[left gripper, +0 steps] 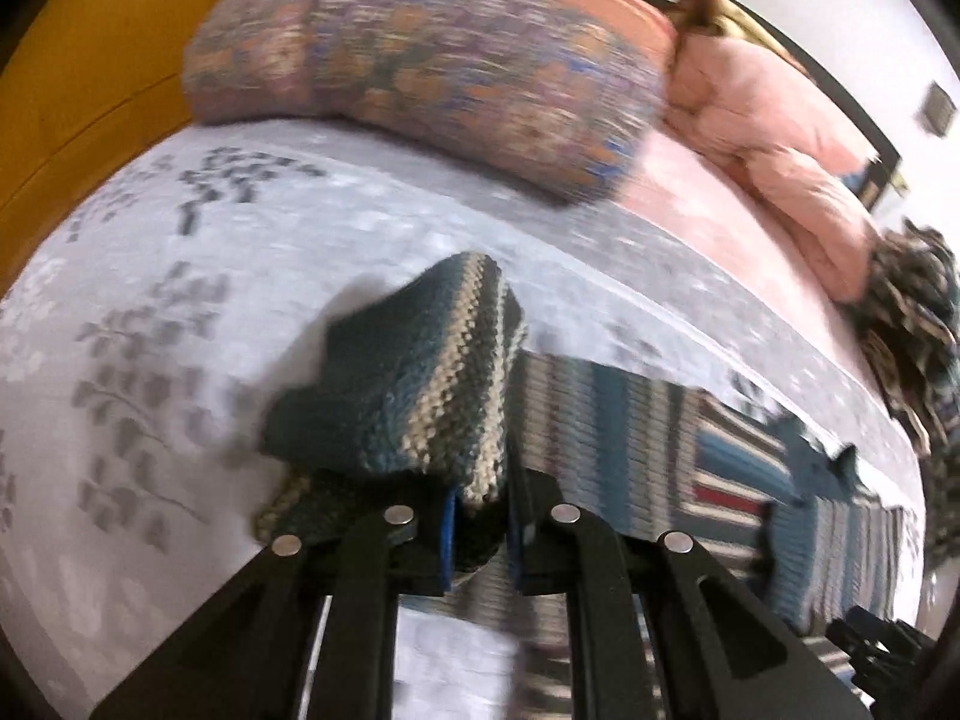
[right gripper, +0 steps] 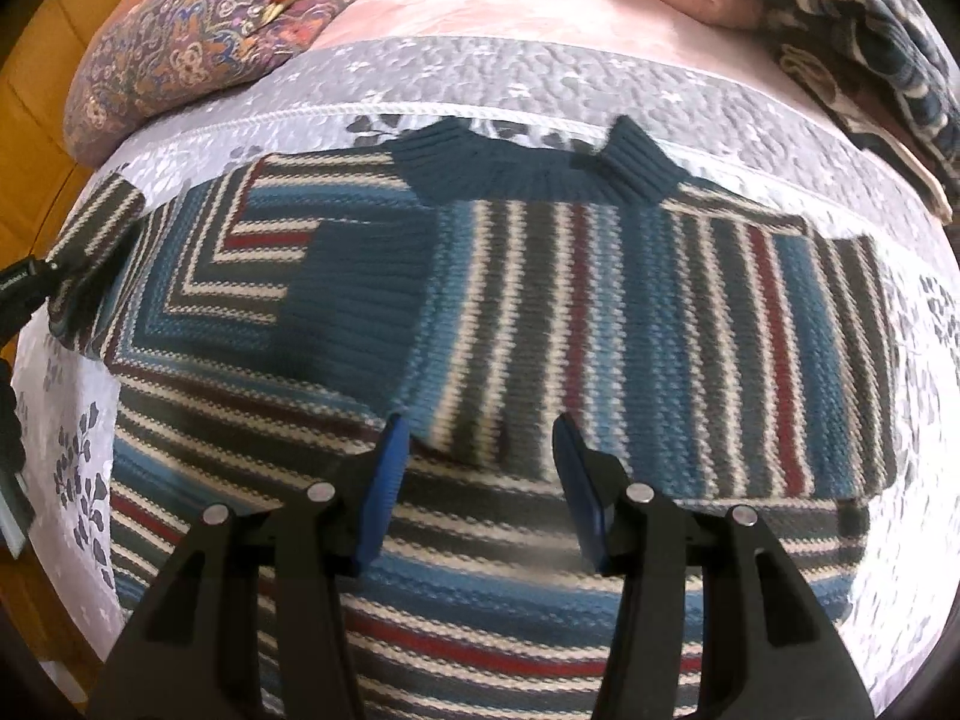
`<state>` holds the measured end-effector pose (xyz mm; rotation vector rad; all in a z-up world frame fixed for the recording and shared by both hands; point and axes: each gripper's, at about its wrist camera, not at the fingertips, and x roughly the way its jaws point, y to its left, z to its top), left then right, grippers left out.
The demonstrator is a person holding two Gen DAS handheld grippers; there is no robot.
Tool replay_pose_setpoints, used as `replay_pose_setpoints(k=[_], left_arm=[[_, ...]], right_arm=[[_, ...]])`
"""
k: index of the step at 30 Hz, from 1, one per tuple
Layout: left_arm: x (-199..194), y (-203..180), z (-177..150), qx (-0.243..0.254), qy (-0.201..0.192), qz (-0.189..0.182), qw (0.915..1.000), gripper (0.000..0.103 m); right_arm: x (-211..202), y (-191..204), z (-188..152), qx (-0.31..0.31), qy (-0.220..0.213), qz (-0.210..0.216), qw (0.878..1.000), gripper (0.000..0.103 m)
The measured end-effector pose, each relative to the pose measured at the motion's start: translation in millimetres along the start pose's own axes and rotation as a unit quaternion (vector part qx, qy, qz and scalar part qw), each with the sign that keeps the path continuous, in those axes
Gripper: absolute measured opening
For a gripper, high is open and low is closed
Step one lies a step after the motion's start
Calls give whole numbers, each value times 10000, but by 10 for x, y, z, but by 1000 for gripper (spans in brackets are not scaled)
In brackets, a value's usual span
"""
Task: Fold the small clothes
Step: 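Fold the held sleeve across the body over the first sleeve, open left tool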
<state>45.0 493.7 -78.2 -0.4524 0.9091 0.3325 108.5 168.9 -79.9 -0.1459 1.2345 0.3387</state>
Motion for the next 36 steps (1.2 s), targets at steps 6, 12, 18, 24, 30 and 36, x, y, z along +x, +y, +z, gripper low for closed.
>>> replay_pose_setpoints(k=[6, 12, 18, 24, 30, 36], left_arm=[[101, -620, -213, 122, 156, -379, 9991, 13], [123, -1136, -378, 255, 158, -653, 9974, 13], [214, -1573, -590, 449, 308, -866, 9947, 13], [398, -1826, -807, 747, 536, -807, 9925, 15], [560, -1819, -929, 886, 624, -697, 9917, 16], [447, -1814, -941, 1035, 736, -906, 9878, 33]], right_arm=[[-64, -266, -68, 187, -18, -48, 9998, 50], [-116, -492, -119, 360, -39, -42, 9993, 50], [-158, -710, -178, 475, -39, -72, 9988, 50], [-153, -908, -225, 593, 24, -111, 9982, 51], [-109, -1000, -258, 674, 121, -69, 9976, 51], [-65, -1029, -227, 821, 281, 89, 9962, 51]])
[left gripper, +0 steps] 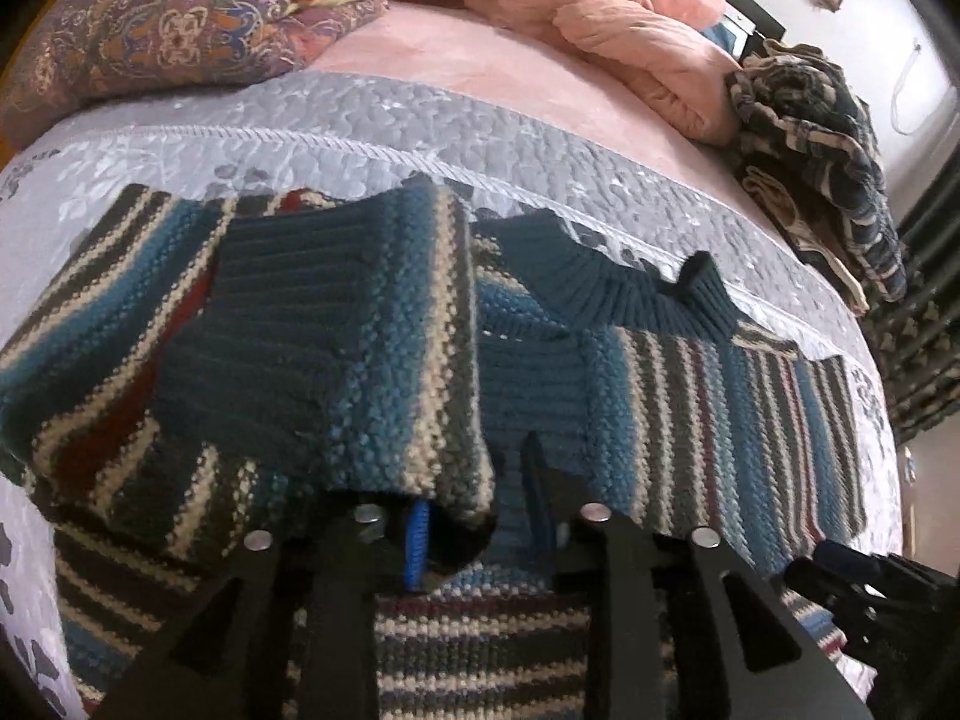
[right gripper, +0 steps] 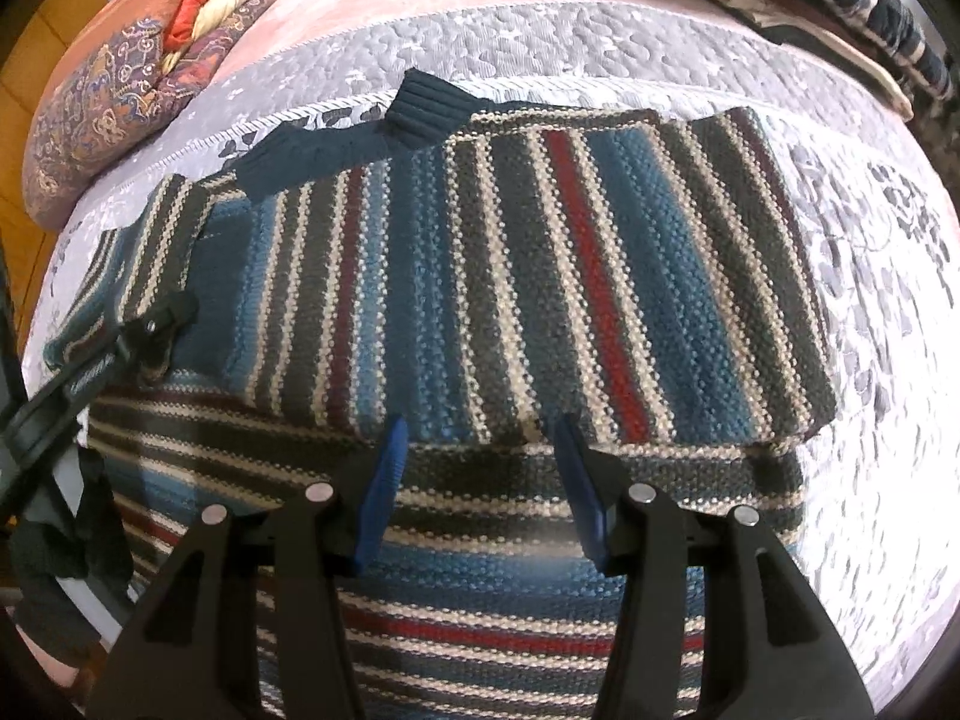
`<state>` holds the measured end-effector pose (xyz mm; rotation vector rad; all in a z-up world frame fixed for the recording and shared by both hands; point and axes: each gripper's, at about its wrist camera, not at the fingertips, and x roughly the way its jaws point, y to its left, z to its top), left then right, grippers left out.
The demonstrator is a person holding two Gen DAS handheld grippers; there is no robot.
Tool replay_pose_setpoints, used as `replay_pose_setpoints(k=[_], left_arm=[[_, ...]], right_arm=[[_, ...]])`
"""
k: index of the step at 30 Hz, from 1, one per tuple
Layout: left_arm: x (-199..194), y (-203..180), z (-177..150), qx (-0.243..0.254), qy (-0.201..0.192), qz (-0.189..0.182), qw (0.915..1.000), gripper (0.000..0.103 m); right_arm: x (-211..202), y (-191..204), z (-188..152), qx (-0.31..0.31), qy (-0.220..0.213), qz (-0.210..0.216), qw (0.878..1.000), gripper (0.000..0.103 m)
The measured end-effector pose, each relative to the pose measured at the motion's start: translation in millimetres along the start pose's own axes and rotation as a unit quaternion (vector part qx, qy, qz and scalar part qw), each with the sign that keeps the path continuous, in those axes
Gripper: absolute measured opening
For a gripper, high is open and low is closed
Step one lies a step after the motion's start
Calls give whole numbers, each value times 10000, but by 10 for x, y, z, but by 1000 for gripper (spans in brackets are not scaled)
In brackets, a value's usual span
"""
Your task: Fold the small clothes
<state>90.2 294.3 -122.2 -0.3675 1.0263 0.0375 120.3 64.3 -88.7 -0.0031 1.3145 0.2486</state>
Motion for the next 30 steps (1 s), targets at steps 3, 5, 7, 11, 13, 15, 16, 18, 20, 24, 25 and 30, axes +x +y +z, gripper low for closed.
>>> replay_pose_setpoints(k=[3, 5, 7, 11, 13, 15, 16, 18, 20, 24, 25, 30], left_arm=[[-225, 99, -52, 16, 95, -228, 9997, 40], [-409, 205, -89, 45, 74, -244, 9997, 41], [-655, 381, -110, 177, -156, -95, 9997, 45], [-922, 853, 2, 206, -565, 691, 9958, 50], [-931, 1061, 82, 41, -616, 840, 9946, 50], [-903, 1176, 139, 9, -711, 1027, 9922, 50], [-864, 1218, 162, 28, -722, 1087, 9914, 50], [-743, 1299, 179, -89, -571, 1036, 9929, 50], [-579, 1430, 166, -336, -267, 958, 9945, 50], [-374, 1519, 69, -241, -18, 992, 9948, 49], [-376, 1501, 74, -179, -5, 1010, 9947, 49], [-521, 1572, 126, -436, -64, 794, 9959, 49]], right_arm=[[-58, 78, 63, -37, 17, 161, 9999, 54], [-100, 154, 125, -51, 30, 303, 9995, 57], [-139, 293, 222, -87, 35, 574, 9983, 58], [-150, 705, 394, -316, 93, 1019, 9942, 59], [-111, 967, 466, -466, 163, 1215, 9914, 59], [-41, 1194, 539, -559, 235, 1337, 9892, 60], [10, 1288, 576, -590, 292, 1375, 9883, 60], [123, 1451, 648, -565, 440, 1542, 9854, 60], [270, 1594, 718, -484, 646, 1733, 9815, 61], [566, 1780, 811, -401, 945, 1589, 9819, 61], [625, 1809, 818, -390, 1020, 1615, 9808, 59], [774, 1877, 795, -458, 1212, 1640, 9779, 22]])
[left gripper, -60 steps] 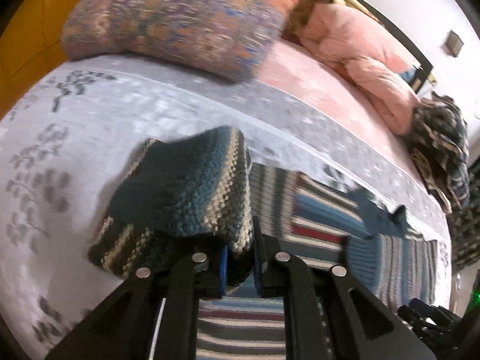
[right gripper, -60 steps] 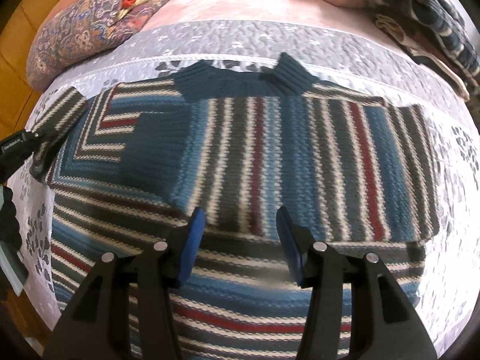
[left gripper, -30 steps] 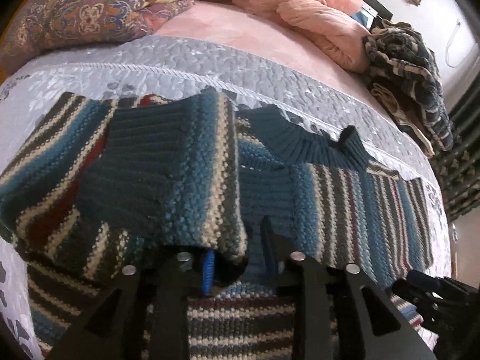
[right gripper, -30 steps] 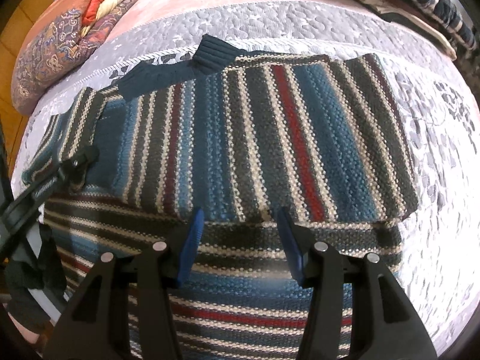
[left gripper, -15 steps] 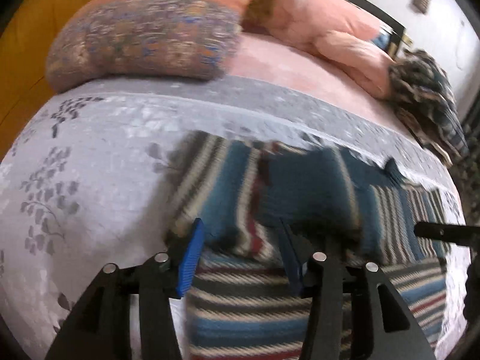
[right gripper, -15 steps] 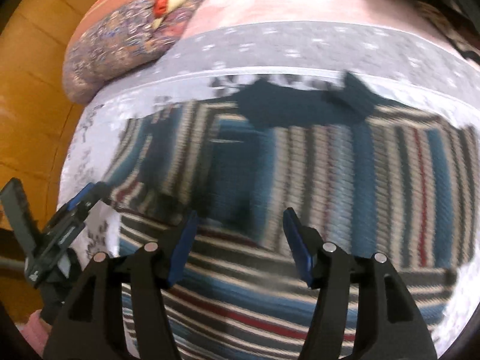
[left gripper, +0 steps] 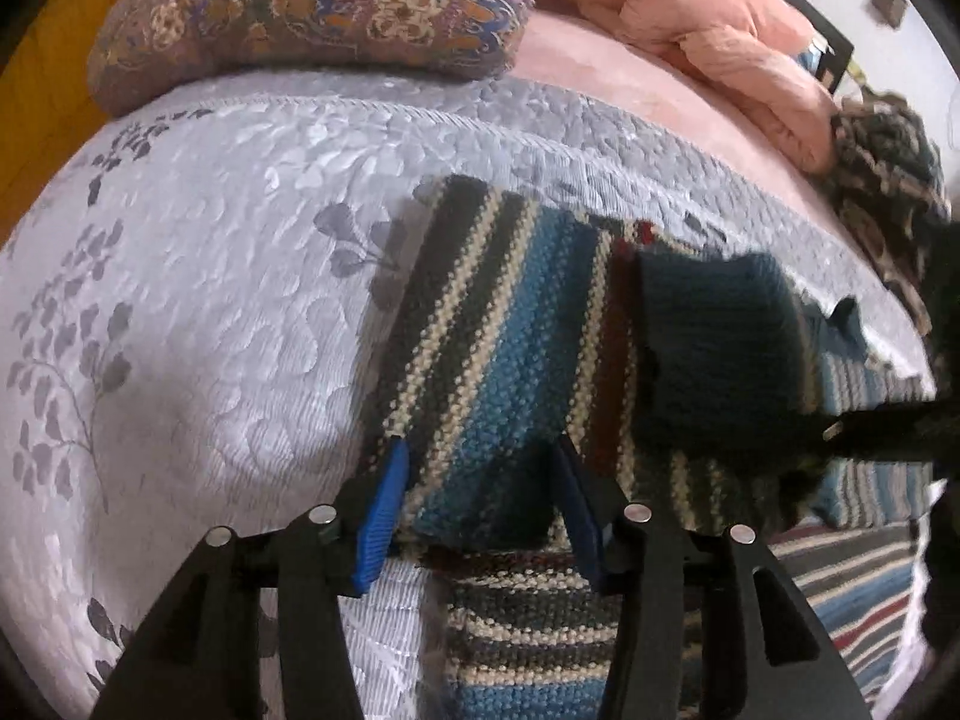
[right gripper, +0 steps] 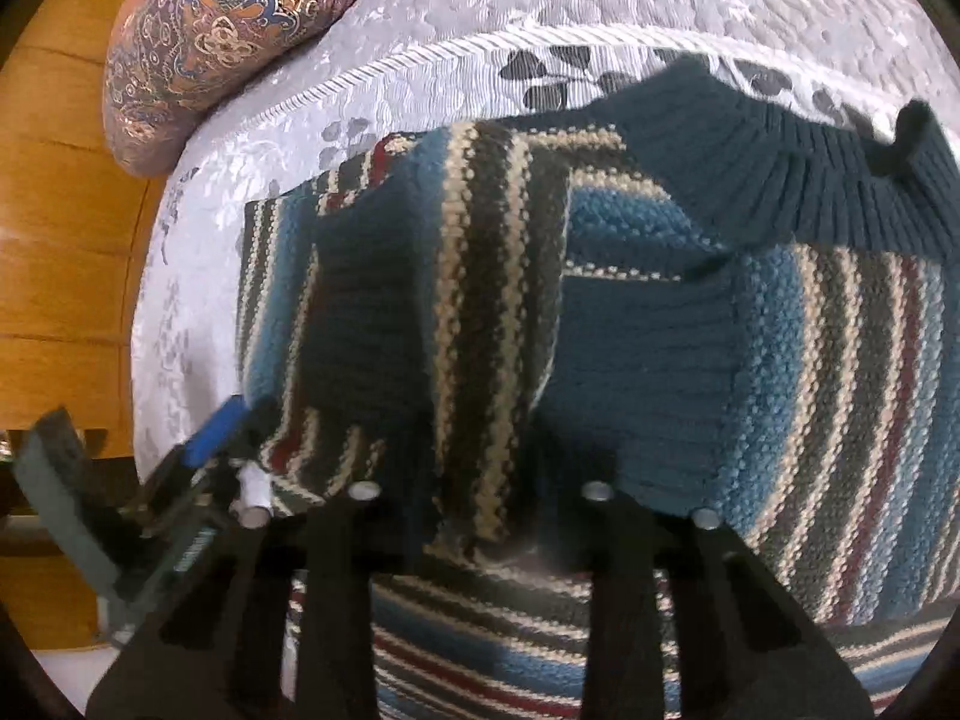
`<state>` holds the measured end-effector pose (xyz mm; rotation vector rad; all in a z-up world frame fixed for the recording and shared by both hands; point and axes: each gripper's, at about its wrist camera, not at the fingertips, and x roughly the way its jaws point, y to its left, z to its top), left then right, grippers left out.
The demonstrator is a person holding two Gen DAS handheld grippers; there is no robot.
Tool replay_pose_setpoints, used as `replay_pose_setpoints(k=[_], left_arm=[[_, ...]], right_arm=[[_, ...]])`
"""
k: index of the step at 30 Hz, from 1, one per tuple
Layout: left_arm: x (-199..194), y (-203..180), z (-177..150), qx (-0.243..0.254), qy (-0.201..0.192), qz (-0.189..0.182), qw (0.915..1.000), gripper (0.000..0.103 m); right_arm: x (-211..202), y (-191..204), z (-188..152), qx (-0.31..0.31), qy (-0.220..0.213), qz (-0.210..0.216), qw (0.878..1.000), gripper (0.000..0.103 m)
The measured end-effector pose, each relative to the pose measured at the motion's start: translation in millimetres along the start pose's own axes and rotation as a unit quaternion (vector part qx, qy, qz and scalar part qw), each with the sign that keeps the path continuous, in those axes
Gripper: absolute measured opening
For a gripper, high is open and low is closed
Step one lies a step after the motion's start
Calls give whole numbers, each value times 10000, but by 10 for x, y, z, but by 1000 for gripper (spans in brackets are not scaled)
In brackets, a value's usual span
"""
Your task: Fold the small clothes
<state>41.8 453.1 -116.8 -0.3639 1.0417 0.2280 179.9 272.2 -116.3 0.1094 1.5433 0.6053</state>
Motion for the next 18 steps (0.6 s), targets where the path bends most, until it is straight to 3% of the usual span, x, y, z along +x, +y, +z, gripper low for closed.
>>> replay_pose_setpoints(k=[6, 12, 18], left_arm=[[-245, -20, 71, -65, -298, -88, 9995, 49], [-223, -320, 86, 198, -321, -298, 9988, 49], [13, -607, -27, 378, -111, -345, 9986, 49]], right_arm=[[-420, -91, -94, -22, -266, 428, 9987, 20], [-800, -389, -170, -16, -518, 269, 9983, 20], [-677, -773, -167, 305, -414, 126, 9986, 21]])
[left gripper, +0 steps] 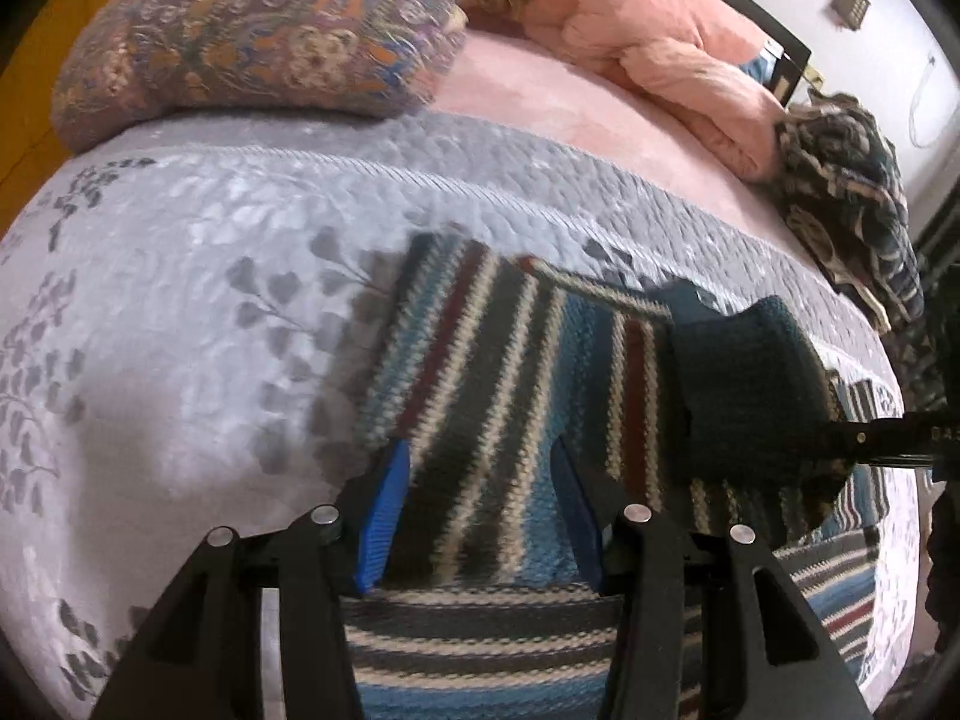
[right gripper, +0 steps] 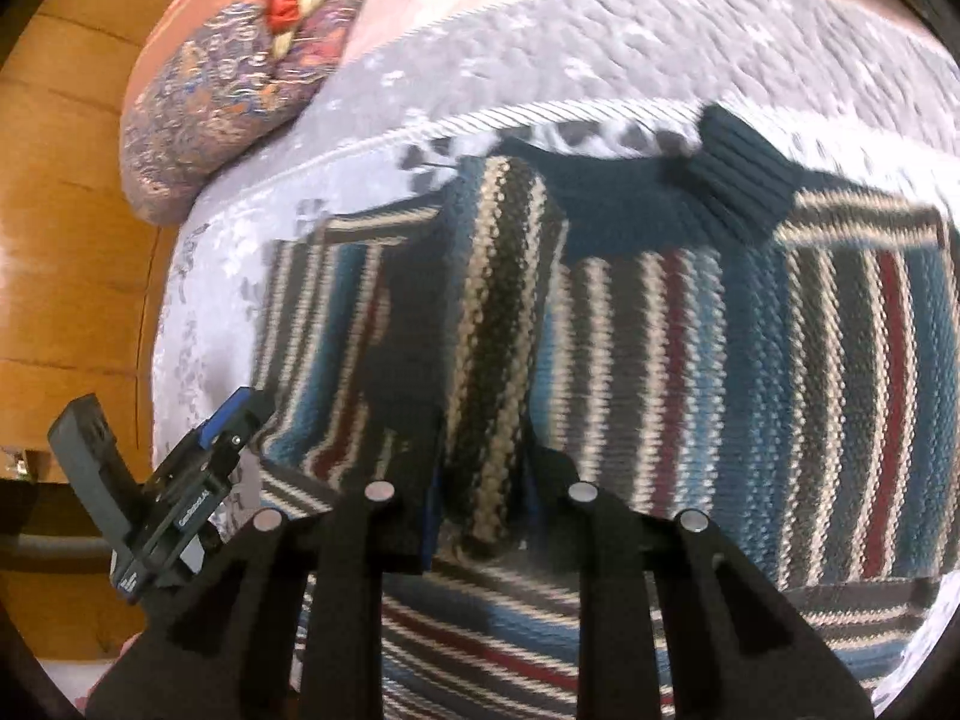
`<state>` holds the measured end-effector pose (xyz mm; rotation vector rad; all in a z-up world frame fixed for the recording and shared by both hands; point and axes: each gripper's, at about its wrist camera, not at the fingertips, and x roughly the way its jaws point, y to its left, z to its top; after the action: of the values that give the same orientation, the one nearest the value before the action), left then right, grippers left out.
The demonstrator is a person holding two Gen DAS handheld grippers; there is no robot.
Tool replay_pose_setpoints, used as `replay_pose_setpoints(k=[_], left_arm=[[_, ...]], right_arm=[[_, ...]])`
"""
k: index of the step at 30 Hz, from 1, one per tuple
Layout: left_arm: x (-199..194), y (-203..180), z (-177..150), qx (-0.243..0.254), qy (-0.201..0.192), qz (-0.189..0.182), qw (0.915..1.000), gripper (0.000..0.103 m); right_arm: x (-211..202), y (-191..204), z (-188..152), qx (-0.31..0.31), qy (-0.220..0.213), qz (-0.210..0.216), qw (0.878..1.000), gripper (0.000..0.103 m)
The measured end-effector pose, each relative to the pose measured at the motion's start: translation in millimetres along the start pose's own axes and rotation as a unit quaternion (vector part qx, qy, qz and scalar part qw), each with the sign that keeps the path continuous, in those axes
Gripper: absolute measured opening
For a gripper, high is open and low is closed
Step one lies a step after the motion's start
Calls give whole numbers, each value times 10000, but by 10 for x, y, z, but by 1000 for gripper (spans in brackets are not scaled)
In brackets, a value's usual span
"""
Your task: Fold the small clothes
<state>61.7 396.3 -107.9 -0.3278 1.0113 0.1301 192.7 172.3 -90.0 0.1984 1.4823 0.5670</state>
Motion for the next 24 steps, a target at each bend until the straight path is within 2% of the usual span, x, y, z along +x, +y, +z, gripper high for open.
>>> replay_pose_setpoints(k=[4, 9, 11, 12, 15, 16, 18, 21, 24], left_arm=[[150, -50, -61, 64, 129, 127, 9998, 49], [237, -71, -75, 201, 161, 226, 9994, 49], [228, -60, -60, 182, 205, 203, 9994, 49], [204, -49, -43, 142, 233, 171, 9995, 49], [85, -33, 10, 94, 220, 217, 9995, 49], [41, -44, 23, 123, 181, 219, 9995, 49], [-43, -81, 36, 206, 83, 141, 9997, 50], [-13, -129, 21, 235, 176, -6, 9996, 50], [120, -94, -21, 86, 380, -21, 9992, 50]], right_arm=[[135, -270, -22, 260, 141, -76, 9995, 22], [228, -359, -12, 404, 189, -61, 9990, 26], [179, -328, -6, 370, 200, -187, 9989, 33], [99, -295, 0, 290, 134, -420, 9986, 38], [-218, -144, -26, 0, -359, -1147, 9928, 41], [-309, -74, -35, -123, -516, -1243, 9908, 42], [-396, 102, -42, -428, -640, -1145, 9904, 47], [-220, 420, -38, -839, -386, -956, 9911, 49], [80, 640, -34, -1180, -166, -1232, 9852, 50]])
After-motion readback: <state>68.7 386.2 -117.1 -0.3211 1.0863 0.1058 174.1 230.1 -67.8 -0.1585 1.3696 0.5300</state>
